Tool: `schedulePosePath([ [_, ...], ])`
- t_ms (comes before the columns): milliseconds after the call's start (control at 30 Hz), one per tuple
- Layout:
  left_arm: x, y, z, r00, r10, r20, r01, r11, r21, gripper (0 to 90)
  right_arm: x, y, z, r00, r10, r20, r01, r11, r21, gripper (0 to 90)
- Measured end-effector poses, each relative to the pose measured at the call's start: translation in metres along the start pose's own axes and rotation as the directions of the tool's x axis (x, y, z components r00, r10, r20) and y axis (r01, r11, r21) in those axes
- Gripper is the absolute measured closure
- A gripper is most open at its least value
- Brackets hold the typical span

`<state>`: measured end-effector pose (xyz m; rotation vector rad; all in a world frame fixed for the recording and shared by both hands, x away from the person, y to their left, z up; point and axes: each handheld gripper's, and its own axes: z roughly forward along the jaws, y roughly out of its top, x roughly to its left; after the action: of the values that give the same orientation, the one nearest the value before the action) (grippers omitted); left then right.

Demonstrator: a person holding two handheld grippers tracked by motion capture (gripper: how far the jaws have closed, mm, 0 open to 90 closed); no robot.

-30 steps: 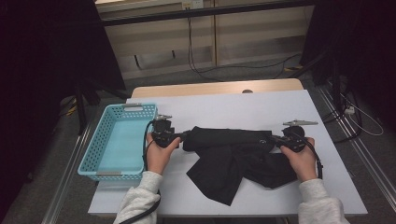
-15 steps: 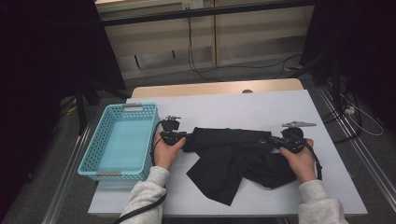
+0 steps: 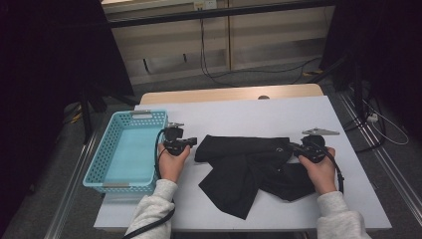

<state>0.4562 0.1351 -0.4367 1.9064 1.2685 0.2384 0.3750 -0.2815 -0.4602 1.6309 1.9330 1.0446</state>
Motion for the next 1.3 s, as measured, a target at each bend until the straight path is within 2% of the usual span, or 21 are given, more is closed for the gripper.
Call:
schedulePosePath([
  [67, -0.001, 0.001, 0.002, 1.0, 0.006, -0.005, -0.006, 1.0, 0.002, 67.0, 0.0, 0.0, 0.002, 0.9996, -0.015, 0.022, 0.015, 1.0, 0.005, 83.6],
  [167, 0.0, 0.002, 0.005, 1.0, 0.001, 0.006, -0.001, 0.9999, 0.01, 50.4, -0.002, 0.002, 0.0, 0.9946, -0.017, 0.102, 0.019, 1.0, -0.022, 80.4],
  [233, 0.0, 0.002, 0.007, 0.9998, 0.006, 0.018, -0.006, 0.9997, 0.024, 47.7, -0.006, 0.004, -0.003, 0.9923, -0.017, 0.123, 0.02, 0.999, -0.026, 78.0],
  [333, -0.002, 0.002, 0.008, 0.9995, 0.024, 0.021, -0.025, 0.9992, 0.031, 42.2, -0.012, 0.005, -0.005, 0.996, 0.032, 0.083, -0.029, 0.999, -0.043, 69.2],
  [433, -0.003, 0.002, 0.01, 0.9985, 0.051, 0.019, -0.052, 0.998, 0.036, 37.5, -0.013, 0.006, -0.006, 0.9972, 0.042, 0.062, -0.038, 0.997, -0.065, 58.8],
  [500, -0.004, 0.002, 0.012, 0.9968, 0.076, 0.025, -0.077, 0.9965, 0.032, 36.4, -0.012, 0.007, -0.006, 0.9974, 0.036, 0.062, -0.032, 0.997, -0.07, 54.1],
  [600, -0.005, 0.002, 0.012, 0.9949, 0.099, 0.017, -0.1, 0.9942, 0.041, 36.5, -0.01, 0.01, -0.007, 0.999, 0.031, 0.031, -0.029, 0.998, -0.061, 49.6],
  [667, -0.006, 0.001, 0.013, 0.994, 0.108, 0.011, -0.109, 0.9935, 0.032, 36.5, -0.009, 0.011, -0.005, 0.9994, 0.024, 0.024, -0.022, 0.998, -0.051, 50.0],
  [767, -0.008, 0.0, 0.014, 0.9928, 0.117, 0.027, -0.117, 0.9924, 0.037, 37.6, -0.006, 0.01, -0.001, 0.9998, 0.018, -0.004, -0.018, 1.0, -0.02, 50.2],
  [867, -0.009, -0.001, 0.015, 0.9897, 0.14, 0.028, -0.142, 0.9888, 0.048, 38.7, -0.004, 0.006, 0.005, 0.9992, 0.025, 0.032, -0.027, 0.998, 0.053, 50.6],
  [933, -0.012, -0.002, 0.016, 0.9878, 0.153, 0.028, -0.154, 0.9866, 0.053, 39.2, -0.002, 0.004, 0.005, 0.9986, 0.029, 0.044, -0.031, 0.999, 0.038, 50.2],
  [1000, -0.013, -0.002, 0.015, 0.9879, 0.153, 0.026, -0.154, 0.9869, 0.048, 39.1, 0.0, 0.003, 0.005, 0.9984, -0.009, 0.056, 0.007, 0.999, 0.04, 50.4],
  [1100, -0.013, -0.002, 0.015, 0.9855, 0.168, 0.02, -0.169, 0.9847, 0.043, 38.8, 0.003, 0.002, 0.004, 0.9975, -0.009, 0.07, 0.006, 0.999, 0.041, 50.4],
  [1233, -0.013, -0.003, 0.017, 0.9865, 0.163, 0.017, -0.164, 0.9856, 0.042, 39.0, 0.006, 0.001, 0.003, 0.9966, -0.017, 0.08, 0.013, 0.999, 0.045, 50.4],
  [1300, -0.014, -0.004, 0.018, 0.9867, 0.16, 0.029, -0.161, 0.9853, 0.056, 39.2, 0.007, 0.0, 0.003, 0.9965, -0.016, 0.082, 0.012, 0.999, 0.046, 50.5],
])
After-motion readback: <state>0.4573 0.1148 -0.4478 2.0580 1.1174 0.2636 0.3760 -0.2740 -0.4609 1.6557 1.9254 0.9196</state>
